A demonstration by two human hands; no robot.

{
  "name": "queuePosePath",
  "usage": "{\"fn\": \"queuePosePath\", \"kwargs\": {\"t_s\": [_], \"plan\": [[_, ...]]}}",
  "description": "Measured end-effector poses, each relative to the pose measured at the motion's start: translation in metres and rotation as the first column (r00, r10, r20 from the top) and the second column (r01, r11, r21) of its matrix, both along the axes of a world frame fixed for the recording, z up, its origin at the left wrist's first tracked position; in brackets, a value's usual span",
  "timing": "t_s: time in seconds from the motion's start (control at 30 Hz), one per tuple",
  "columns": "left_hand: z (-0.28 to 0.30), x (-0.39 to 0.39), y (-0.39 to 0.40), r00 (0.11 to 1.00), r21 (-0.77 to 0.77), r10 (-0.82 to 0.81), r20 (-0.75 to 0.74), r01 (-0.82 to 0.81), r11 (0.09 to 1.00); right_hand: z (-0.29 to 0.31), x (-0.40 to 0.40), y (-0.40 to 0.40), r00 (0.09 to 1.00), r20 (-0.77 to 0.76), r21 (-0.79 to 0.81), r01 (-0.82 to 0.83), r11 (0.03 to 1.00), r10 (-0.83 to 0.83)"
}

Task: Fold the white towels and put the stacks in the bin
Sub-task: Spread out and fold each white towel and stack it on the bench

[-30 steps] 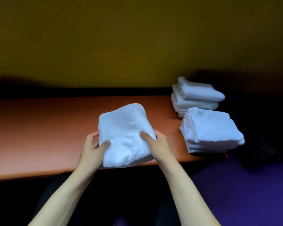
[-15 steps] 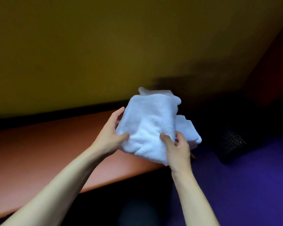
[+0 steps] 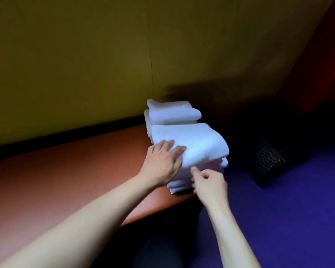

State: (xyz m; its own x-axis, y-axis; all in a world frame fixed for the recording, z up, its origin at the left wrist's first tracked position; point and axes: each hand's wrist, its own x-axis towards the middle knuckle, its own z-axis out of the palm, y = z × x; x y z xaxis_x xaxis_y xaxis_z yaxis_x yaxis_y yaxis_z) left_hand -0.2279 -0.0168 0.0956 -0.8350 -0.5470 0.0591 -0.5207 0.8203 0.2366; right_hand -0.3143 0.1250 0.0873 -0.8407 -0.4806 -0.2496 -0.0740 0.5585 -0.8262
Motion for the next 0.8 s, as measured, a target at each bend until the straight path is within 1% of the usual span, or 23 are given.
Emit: {"fn": "queuePosePath", "kwargs": {"t_s": [0.03,0.07,0.1,0.13,0.17,0.2,0.23,0.27,0.3,0.33,0.4,0.47,0.57,0.67,0.8], "plan": [[-0.009,0.004,0.005,1.000,0.003,-0.009,0.005,0.009,1.000,0.004,-0.004,0.004,0.986,-0.154,-0.022,0.053,0.998,-0.055],[-0.016,0.007,0.007,1.000,0.003,-0.018,0.010,0.018,1.000,0.011,-0.007,0.008,0.942,-0.322,-0.093,0.065,0.994,-0.092],[-0.019,0.009,0.007,1.000,0.000,-0.027,0.010,0.027,1.000,0.016,-0.010,0.008,0.867,-0.485,-0.171,0.031,0.985,-0.111],[-0.021,0.010,0.006,0.999,-0.004,-0.031,0.013,0.031,1.000,0.017,-0.014,0.005,0.780,-0.617,-0.201,-0.028,0.979,-0.104],[-0.020,0.009,0.006,0.999,-0.011,-0.029,0.018,0.029,1.000,0.014,-0.020,-0.001,0.713,-0.701,-0.158,-0.103,0.982,-0.037],[-0.020,0.008,0.007,0.999,-0.018,-0.021,0.026,0.022,1.000,0.005,-0.030,-0.008,0.669,-0.740,-0.061,-0.175,0.983,0.073],[-0.020,0.006,0.009,0.999,-0.026,-0.013,0.044,0.014,1.000,-0.005,-0.038,-0.015,0.659,-0.728,0.060,-0.214,0.975,0.189],[-0.022,0.005,0.010,0.998,-0.034,-0.009,0.065,0.011,0.999,-0.017,-0.044,-0.019,0.672,-0.681,0.175,-0.238,0.955,0.292],[-0.025,0.004,0.010,0.996,-0.037,-0.011,0.086,0.014,0.999,-0.028,-0.048,-0.021,0.692,-0.625,0.259,-0.253,0.932,0.362],[-0.028,0.002,0.010,0.994,-0.024,-0.017,0.108,0.020,1.000,-0.038,-0.051,-0.021,0.707,-0.589,0.298,-0.261,0.918,0.392],[-0.036,-0.001,0.009,0.992,0.039,-0.021,0.126,0.016,0.999,-0.052,-0.050,-0.018,0.705,-0.591,0.305,-0.255,0.918,0.392],[-0.039,-0.003,0.009,0.993,0.069,-0.023,0.117,0.015,0.997,-0.054,-0.050,-0.018,0.709,-0.588,0.308,-0.247,0.919,0.388],[-0.036,-0.001,0.011,0.992,0.056,-0.030,0.122,0.023,0.998,-0.047,-0.049,-0.017,0.721,-0.573,0.310,-0.250,0.917,0.391],[-0.029,0.007,0.013,0.996,0.036,-0.011,0.094,0.007,0.999,-0.040,-0.042,-0.016,0.708,-0.592,0.291,-0.258,0.921,0.385],[-0.015,0.030,0.024,0.999,-0.043,-0.002,0.032,0.003,0.999,-0.028,-0.027,-0.014,0.667,-0.674,0.183,-0.267,0.946,0.318]]}}
